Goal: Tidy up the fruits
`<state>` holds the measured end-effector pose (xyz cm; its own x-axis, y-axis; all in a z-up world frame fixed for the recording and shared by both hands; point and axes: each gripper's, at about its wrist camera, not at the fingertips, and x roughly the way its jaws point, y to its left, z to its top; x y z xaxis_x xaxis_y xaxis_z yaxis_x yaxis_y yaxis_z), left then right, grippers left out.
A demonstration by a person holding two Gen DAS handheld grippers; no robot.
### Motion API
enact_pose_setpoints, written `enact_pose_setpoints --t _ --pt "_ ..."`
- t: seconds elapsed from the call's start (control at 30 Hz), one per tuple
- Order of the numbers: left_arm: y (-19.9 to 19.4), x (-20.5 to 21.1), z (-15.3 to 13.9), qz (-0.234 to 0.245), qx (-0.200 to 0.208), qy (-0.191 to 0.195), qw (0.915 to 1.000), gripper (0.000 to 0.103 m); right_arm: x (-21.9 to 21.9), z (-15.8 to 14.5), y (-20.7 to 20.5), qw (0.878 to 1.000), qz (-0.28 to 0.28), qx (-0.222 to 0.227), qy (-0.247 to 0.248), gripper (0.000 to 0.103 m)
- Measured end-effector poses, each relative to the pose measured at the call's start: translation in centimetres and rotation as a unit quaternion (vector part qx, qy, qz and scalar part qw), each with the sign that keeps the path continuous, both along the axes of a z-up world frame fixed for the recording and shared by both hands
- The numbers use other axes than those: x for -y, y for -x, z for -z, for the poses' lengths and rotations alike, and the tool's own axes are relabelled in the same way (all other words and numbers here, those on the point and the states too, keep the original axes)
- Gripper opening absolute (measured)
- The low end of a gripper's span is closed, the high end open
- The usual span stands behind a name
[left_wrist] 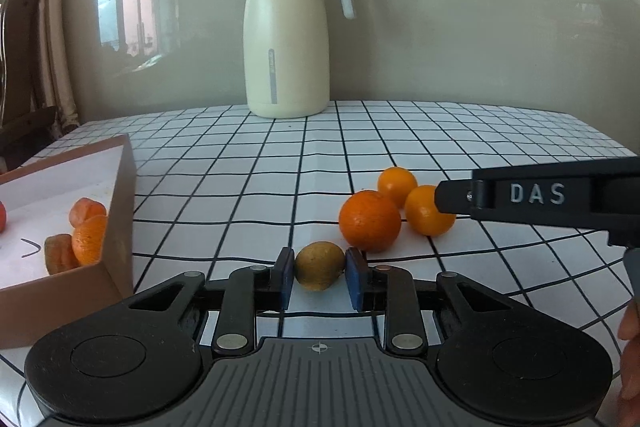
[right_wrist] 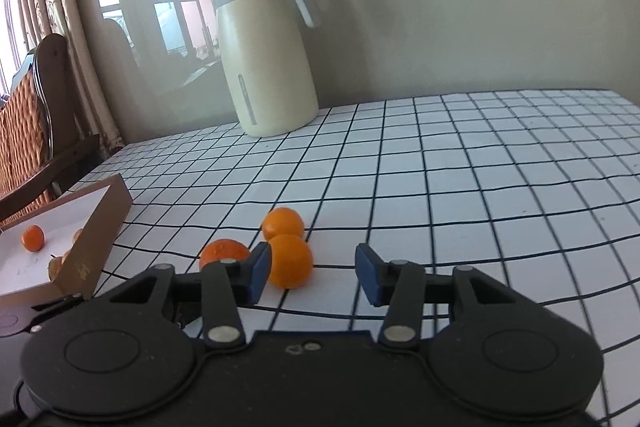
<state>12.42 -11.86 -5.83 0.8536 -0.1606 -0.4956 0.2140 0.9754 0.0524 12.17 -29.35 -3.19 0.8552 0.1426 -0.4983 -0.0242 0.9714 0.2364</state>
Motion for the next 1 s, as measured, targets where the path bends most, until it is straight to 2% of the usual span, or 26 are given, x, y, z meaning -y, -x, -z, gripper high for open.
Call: enact_pose_setpoints --t 0.1,0.23,0.3,0.37,0.4,0.5,1.0 --pt "-0.1 -0.3 -0.1 0.001 -0.003 0.001 1.0 0.028 -0.4 0.0 -0.4 1.0 -0.006 0.001 -0.005 0.039" --pt "0.0 -0.3 0.0 0.001 -0.001 -0.002 1.0 0.028 -0.8 0.7 -1.3 1.0 -0.005 -0.021 -0.011 0.039" --pt "-0.1 -0.4 0.0 0.001 -0.002 -0.001 1.0 0.028 -0.7 0.9 -1.6 0.999 -0.004 -0.027 -0.02 0.034" --pt "-0.1 -0.4 0.0 0.0 -0.002 0.002 1.0 0.028 -0.7 1.0 -1.7 0.999 -0.005 -0.027 -0.019 0.025" --pt "0.0 -0.4 0.0 -0.001 -0.001 0.002 1.0 0.028 -0.8 1.0 -1.6 0.999 -0.009 -0.026 -0.019 0.024" --pt "0.1 -0.2 0.0 -0.001 0.002 -0.002 1.0 0.028 -1.2 0.9 -1.4 1.0 -0.014 -0.024 -0.005 0.024" --pt "1.7 -1.2 -0.8 0.003 0.015 -0.001 0.9999 0.028 -0.5 -0.7 1.9 0.999 -0.034 0.003 0.001 0.024"
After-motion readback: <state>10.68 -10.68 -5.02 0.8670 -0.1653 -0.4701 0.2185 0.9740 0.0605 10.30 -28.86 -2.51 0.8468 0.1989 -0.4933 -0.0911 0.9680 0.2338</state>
